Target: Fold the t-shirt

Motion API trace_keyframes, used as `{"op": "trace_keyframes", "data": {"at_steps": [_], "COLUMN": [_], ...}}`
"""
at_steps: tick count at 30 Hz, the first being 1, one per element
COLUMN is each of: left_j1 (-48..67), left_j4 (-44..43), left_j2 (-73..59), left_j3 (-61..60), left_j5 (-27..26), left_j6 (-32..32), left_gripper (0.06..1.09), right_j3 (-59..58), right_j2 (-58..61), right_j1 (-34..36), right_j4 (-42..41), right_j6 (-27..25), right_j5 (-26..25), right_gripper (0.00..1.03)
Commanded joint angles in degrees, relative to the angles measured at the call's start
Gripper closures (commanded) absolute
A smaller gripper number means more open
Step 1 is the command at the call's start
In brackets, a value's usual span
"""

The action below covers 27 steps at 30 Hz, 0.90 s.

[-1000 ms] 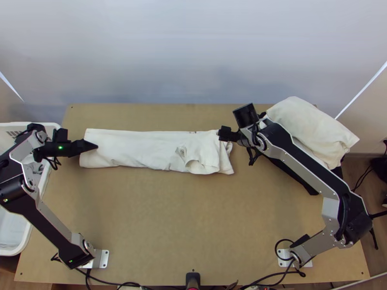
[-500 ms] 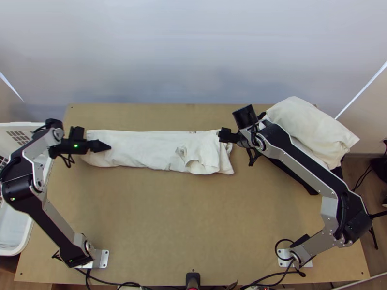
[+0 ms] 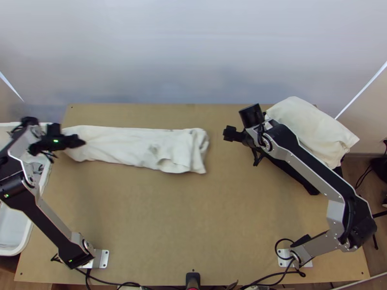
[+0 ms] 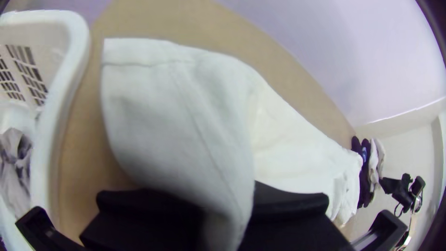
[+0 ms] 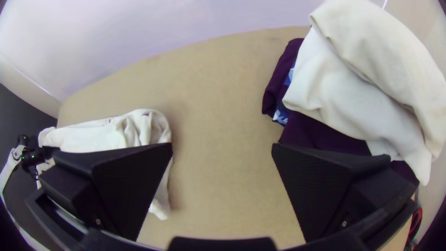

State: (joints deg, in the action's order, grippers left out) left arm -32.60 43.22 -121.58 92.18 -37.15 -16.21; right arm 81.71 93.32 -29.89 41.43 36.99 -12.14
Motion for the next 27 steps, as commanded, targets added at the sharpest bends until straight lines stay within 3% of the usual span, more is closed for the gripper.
{"op": "trace_keyframes", "data": {"at_steps": [1,8,12,18,27], "left_j1": [-3.96,13.0,25.13,39.19,49.04], "left_j4": [11.36,20.76,21.9,21.82,21.82], "left_j2": [-1.29,13.03,18.13,16.2,7.23], "left_j3": [8.98,7.93,8.45,14.34,22.96], "left_j5": [2.17,2.17,2.17,3.75,6.47], "left_j6": [1.09,6.8,10.32,16.65,21.66], "left_gripper": [1.05,1.05,1.05,1.05,1.05], "right_j3": [-1.03,-0.76,-0.5,-0.15,-0.59], "right_j2": [-0.95,-1.74,-2.26,-3.58,-5.6], "right_j1": [0.45,0.8,2.56,4.49,5.72], "right_j4": [-0.03,-0.03,-0.03,-0.12,-0.12], "right_j6": [0.1,0.27,-0.08,-0.61,-0.87], "right_j5": [0.01,0.01,0.01,0.1,0.1], "right_gripper": [0.03,0.03,0.03,0.03,0.03]}}
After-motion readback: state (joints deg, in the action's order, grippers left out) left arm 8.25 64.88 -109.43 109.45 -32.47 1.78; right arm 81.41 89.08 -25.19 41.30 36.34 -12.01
